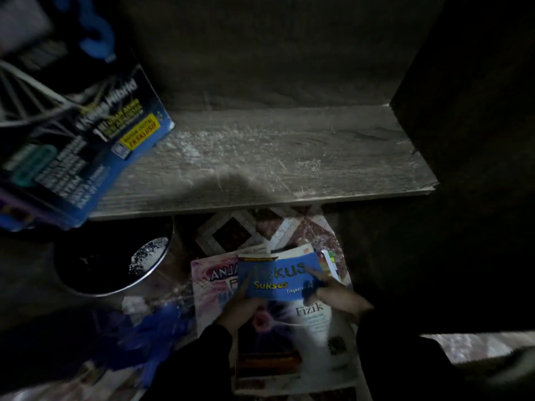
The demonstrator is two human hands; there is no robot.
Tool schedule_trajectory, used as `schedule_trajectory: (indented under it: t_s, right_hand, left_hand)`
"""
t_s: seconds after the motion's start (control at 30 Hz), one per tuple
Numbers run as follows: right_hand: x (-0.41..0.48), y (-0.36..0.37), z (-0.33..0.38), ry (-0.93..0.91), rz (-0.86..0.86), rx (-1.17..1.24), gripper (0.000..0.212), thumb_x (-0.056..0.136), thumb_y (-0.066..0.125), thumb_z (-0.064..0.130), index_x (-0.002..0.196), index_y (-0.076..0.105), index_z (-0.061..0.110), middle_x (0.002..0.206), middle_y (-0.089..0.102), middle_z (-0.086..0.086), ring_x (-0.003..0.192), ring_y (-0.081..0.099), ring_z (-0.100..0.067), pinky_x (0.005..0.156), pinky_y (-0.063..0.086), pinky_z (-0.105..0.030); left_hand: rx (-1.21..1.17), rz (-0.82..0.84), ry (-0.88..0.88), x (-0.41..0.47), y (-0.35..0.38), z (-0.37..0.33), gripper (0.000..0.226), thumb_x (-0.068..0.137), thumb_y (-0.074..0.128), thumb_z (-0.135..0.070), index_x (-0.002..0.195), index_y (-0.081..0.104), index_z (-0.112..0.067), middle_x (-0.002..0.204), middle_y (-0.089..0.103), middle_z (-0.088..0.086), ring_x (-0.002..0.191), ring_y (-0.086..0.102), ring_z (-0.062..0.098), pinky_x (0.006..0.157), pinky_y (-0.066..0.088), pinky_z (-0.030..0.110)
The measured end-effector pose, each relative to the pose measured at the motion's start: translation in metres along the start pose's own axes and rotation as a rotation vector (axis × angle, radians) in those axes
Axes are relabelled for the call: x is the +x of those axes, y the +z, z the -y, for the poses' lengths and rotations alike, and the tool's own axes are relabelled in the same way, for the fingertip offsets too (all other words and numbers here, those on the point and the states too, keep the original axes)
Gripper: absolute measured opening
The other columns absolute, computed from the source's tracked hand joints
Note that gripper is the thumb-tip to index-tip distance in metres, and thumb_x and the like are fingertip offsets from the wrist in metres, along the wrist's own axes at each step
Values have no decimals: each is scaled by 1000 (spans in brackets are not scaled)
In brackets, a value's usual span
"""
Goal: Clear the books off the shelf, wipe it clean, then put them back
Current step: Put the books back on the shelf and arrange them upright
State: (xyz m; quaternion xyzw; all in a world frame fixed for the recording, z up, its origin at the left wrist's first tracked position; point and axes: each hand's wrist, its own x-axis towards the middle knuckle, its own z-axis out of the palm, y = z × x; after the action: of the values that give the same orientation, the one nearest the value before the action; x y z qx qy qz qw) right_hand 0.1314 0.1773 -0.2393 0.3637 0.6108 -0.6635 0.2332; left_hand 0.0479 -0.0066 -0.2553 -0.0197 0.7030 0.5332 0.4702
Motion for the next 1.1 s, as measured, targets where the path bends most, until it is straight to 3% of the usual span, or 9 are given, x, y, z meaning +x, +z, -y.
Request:
schedule_trajectory:
  t_s: [0.2, 0.4, 0.47, 0.6, 0.77, 0.83, 0.93, 1.03, 1.1]
  right_hand:
    - [-60, 26, 35, 86, 63, 29, 84, 76, 61, -21, 146, 34, 19, 141, 45, -12, 117, 54, -28, 90, 49, -35]
    - [-157, 57, 88, -81, 79, 71, 86, 68, 54, -31, 131, 42, 27, 93, 70, -14, 80, 67, -29, 70, 54, -37]
    - [-187, 67, 115, -173, 43, 18, 94, 55, 60, -29, 130, 44, 26, 100, 69, -16, 83, 66, -29, 71, 52, -37]
    - [-219, 84, 171, -378, -1, -64, 98, 59, 56, -33, 129, 46, 35, 103, 65, -19, 75, 63, -32, 61, 52, -32]
    - [-201, 94, 241, -828, -41, -228, 119, 62, 56, -35, 140, 24, 50, 123, 55, 20, 93, 68, -14, 76, 52, -44]
    - [-176, 96, 270, -996, -57, -312, 128, 65, 59, -31, 141, 7, 57, 131, 46, 34, 115, 59, -6, 96, 49, -46]
    - [-136, 104, 310, -1171, -122, -366, 128, 70, 72, -10, 136, -7, 66, 128, 48, 40, 127, 49, -7, 105, 41, -52]
    - [-103, 113, 344, -1209, -172, -309, 130, 71, 78, 3, 141, -19, 53, 118, 55, 40, 121, 53, -1, 105, 42, -50]
    - [-82, 116, 362, -1170, -193, -298, 131, 70, 74, -10, 148, -21, 35, 109, 60, 33, 110, 57, 7, 101, 46, -46]
  left_hand:
    - [194, 117, -95, -73, -37, -57, 58, 59, 63, -5, 115, 56, -18, 58, 61, -5, 39, 51, 2, 42, 40, 15]
    - [330, 108, 221, -166, -76, -118, 54, 80, 63, 7, 109, 49, -36, 80, 61, -27, 64, 53, -11, 58, 40, 1]
    - [329, 97, 288, -193, -92, -134, 58, 79, 62, 13, 101, 54, -40, 71, 66, -26, 63, 56, -10, 63, 43, 5]
    - [213, -7, 474, -227, -118, -163, 89, 73, 70, 13, 137, 36, -36, 104, 71, -5, 81, 60, 3, 74, 46, 13]
    - [201, -296, 906, -226, -129, -189, 94, 77, 67, 13, 142, 28, -43, 105, 52, -50, 70, 48, -14, 71, 42, 3]
    - [291, -474, 1071, -215, -131, -197, 91, 82, 70, -4, 143, 22, -51, 127, 33, -53, 99, 47, -19, 94, 35, 7]
    - [353, -688, 1203, -191, -133, -209, 83, 91, 63, -11, 140, 16, -60, 146, 25, -35, 143, 22, 7, 117, 19, 27]
    - [321, -835, 1225, -162, -141, -220, 84, 91, 62, -5, 138, 19, -59, 146, 32, -3, 137, 29, 8, 100, 17, -4]
    - [375, -965, 1277, -143, -149, -224, 87, 88, 63, 1, 141, 20, -52, 137, 38, 7, 129, 37, 11, 98, 19, -3]
